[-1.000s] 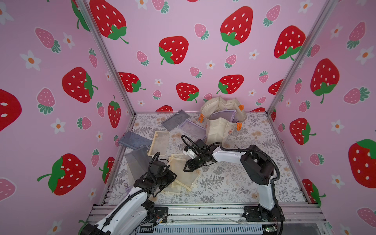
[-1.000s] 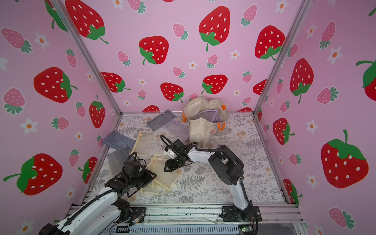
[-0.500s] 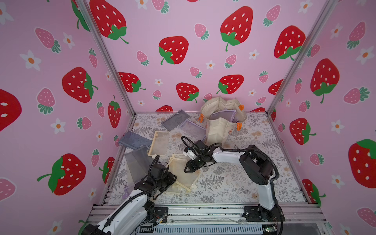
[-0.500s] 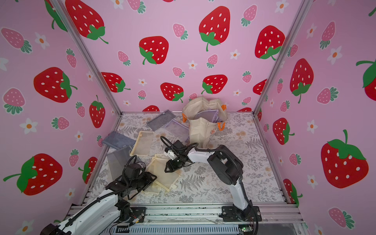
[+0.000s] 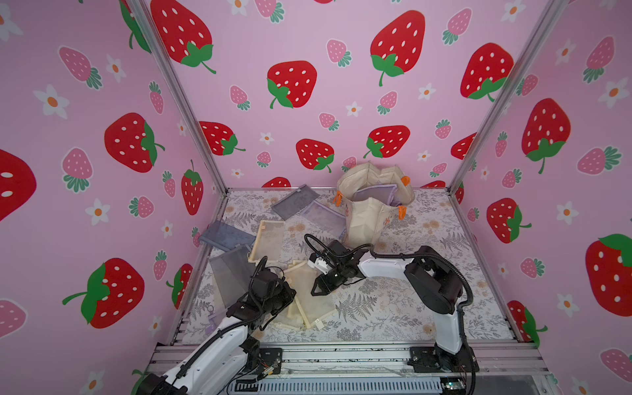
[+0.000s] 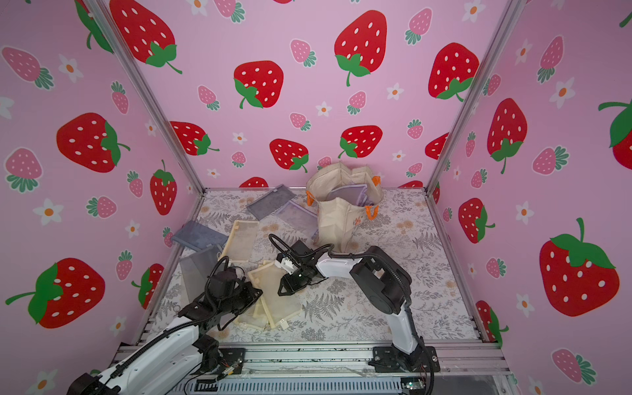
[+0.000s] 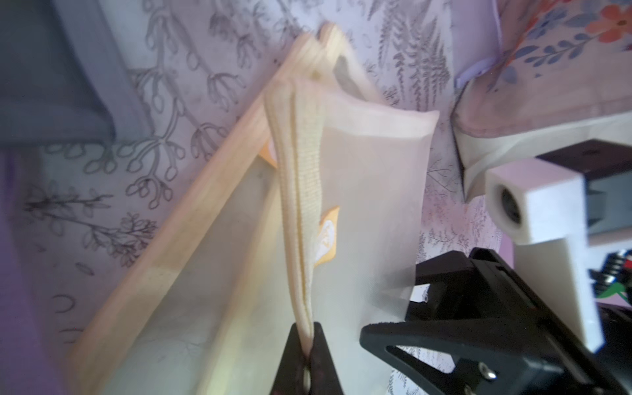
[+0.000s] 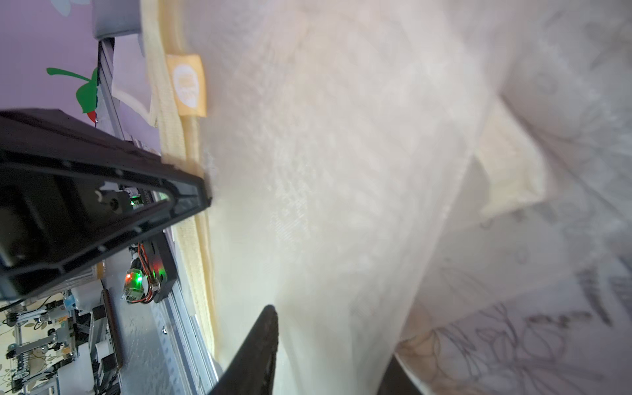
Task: Put the pencil pouch into the canvas bag
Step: Pick up the pencil pouch.
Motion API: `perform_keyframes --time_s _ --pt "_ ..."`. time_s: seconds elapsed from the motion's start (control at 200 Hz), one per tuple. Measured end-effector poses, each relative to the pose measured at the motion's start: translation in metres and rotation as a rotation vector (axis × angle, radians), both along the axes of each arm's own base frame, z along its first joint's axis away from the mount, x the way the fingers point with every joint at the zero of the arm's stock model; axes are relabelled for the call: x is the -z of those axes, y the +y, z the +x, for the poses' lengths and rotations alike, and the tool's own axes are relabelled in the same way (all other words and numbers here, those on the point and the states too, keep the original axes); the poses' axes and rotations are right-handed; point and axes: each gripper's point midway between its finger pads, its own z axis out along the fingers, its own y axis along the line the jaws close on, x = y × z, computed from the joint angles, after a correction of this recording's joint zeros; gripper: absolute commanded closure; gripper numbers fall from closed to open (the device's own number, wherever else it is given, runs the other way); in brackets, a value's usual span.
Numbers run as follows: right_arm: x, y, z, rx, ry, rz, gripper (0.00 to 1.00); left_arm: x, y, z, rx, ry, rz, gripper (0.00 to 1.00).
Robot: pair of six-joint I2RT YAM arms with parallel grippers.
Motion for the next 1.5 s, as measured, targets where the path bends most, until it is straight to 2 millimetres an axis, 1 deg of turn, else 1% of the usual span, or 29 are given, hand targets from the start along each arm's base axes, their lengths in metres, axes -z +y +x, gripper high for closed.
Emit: perform_keyframes --time_s 0.025,0.04,0.11,0.155,0.22,0.29,0.34,0.455,0.48,0.56,0.615,0.655,0.735,0.82,0.86,0.936,0.981,1.006,1.021,1.096,1.166,1.311,1.371,1.431,1.446,1.461,1.501 --pt "-0.003 -0.001 0.000 0.003 -0.003 0.003 0.49 -0.006 -0.001 0.002 0.007 -0.020 0.000 1.00" --pt "-0.006 -0.002 -0.001 0.007 -0.002 0.006 0.44 -0.011 -0.002 0.004 0.013 -0.034 0.000 1.00" --pt "-0.022 -0.007 0.001 0.022 -0.016 0.026 0.36 -0.033 -0.005 0.011 0.042 -0.102 0.001 1.00" --pt "-0.034 -0.012 0.003 0.035 -0.032 0.044 0.33 -0.051 -0.009 0.016 0.066 -0.146 0.001 1.00" --pt "-0.058 -0.020 0.005 0.055 -0.055 0.082 0.30 -0.077 -0.014 0.023 0.108 -0.213 0.006 1.00" --pt "-0.091 -0.029 0.012 0.084 -0.095 0.144 0.27 -0.111 -0.022 0.030 0.166 -0.291 0.009 1.00" --pt "-0.116 -0.037 0.020 0.111 -0.129 0.193 0.26 -0.139 -0.030 0.034 0.214 -0.357 0.004 1.00" --pt "-0.177 -0.063 0.037 0.180 -0.219 0.315 0.26 -0.193 -0.045 0.040 0.319 -0.491 -0.004 1.00" --pt "-0.192 -0.069 0.041 0.195 -0.243 0.345 0.26 -0.203 -0.047 0.040 0.339 -0.517 -0.006 1.00" --pt "-0.227 -0.089 0.049 0.234 -0.304 0.418 0.26 -0.227 -0.056 0.040 0.399 -0.580 -0.019 1.00" --pt "-0.245 -0.101 0.052 0.251 -0.338 0.456 0.26 -0.241 -0.062 0.039 0.440 -0.613 -0.032 1.00" --pt "-0.254 -0.107 0.053 0.256 -0.356 0.477 0.26 -0.247 -0.066 0.038 0.465 -0.631 -0.043 1.00" --pt "-0.263 -0.113 0.053 0.256 -0.368 0.499 0.27 -0.258 -0.073 0.035 0.512 -0.659 -0.070 1.00" --pt "-0.264 -0.113 0.052 0.243 -0.358 0.510 0.28 -0.266 -0.081 0.033 0.555 -0.678 -0.102 1.00" --pt "-0.263 -0.111 0.051 0.235 -0.352 0.518 0.30 -0.268 -0.084 0.032 0.573 -0.683 -0.115 1.00" --pt "-0.263 -0.108 0.050 0.222 -0.337 0.536 0.42 -0.268 -0.091 0.029 0.605 -0.686 -0.134 1.00" --pt "-0.263 -0.106 0.050 0.213 -0.334 0.548 0.47 -0.268 -0.095 0.028 0.621 -0.685 -0.143 1.00" --pt "-0.262 -0.104 0.050 0.212 -0.324 0.553 0.47 -0.268 -0.097 0.027 0.628 -0.686 -0.146 1.00" --pt "-0.262 -0.104 0.050 0.209 -0.323 0.557 0.51 -0.268 -0.098 0.027 0.633 -0.686 -0.148 1.00" --pt "-0.262 -0.101 0.049 0.201 -0.310 0.572 0.62 -0.267 -0.103 0.024 0.650 -0.684 -0.154 1.00" --pt "-0.264 -0.099 0.047 0.190 -0.302 0.588 0.71 -0.268 -0.106 0.023 0.657 -0.689 -0.157 1.00" --pt "-0.269 -0.098 0.043 0.169 -0.310 0.615 0.93 -0.272 -0.107 0.024 0.655 -0.707 -0.163 1.00" --pt "-0.271 -0.099 0.042 0.166 -0.309 0.623 1.00 -0.273 -0.107 0.025 0.649 -0.711 -0.160 1.00" --pt "-0.274 -0.101 0.040 0.165 -0.317 0.630 1.00 -0.272 -0.106 0.027 0.641 -0.712 -0.155 1.00" --pt "-0.275 -0.101 0.040 0.164 -0.321 0.633 1.00 -0.272 -0.106 0.027 0.638 -0.712 -0.153 0.96" --pt "-0.276 -0.102 0.039 0.164 -0.323 0.635 1.00 -0.272 -0.106 0.028 0.635 -0.712 -0.150 0.89" --pt "-0.279 -0.103 0.038 0.163 -0.331 0.641 1.00 -0.272 -0.105 0.029 0.628 -0.713 -0.145 0.76"
